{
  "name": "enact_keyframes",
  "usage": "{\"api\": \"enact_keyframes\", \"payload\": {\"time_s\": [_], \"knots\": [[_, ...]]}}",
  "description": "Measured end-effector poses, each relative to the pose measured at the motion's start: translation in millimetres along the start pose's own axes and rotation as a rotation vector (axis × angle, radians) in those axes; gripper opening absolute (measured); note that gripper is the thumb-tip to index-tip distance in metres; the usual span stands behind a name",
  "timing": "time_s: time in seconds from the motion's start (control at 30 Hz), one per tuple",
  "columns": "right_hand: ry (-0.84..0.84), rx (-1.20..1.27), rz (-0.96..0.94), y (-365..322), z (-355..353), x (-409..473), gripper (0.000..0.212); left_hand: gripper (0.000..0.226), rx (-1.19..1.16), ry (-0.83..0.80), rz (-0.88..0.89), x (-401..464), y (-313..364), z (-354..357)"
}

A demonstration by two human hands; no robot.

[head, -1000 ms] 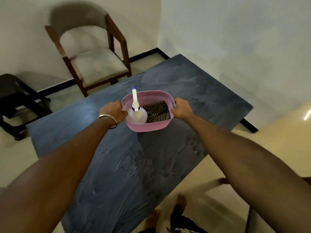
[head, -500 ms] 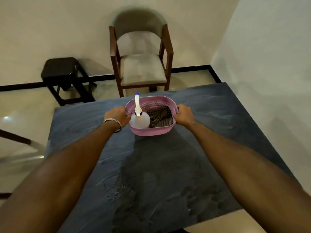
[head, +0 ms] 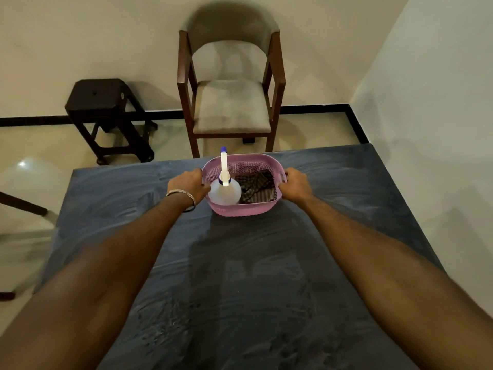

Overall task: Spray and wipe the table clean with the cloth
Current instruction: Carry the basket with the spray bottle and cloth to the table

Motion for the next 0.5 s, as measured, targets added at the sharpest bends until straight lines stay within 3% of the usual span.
{"api": "enact_keyframes", "payload": {"time_s": [0.5], "knots": [[-0.051, -0.085, 0.024, -5.0, 15.5, 18.0, 0.023, 0.042, -0.117, -0.060, -0.087, 6.0, -5.9, 17.6]]}}
Point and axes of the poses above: each hand's wrist, its own x-axis towards the middle knuckle, its own z-axis out of the palm, y = z × x, the point moved 4 cm from there along x, towards the middle knuckle, and after that the axes turned 2 degrees about -z, right-handed, at the moved point
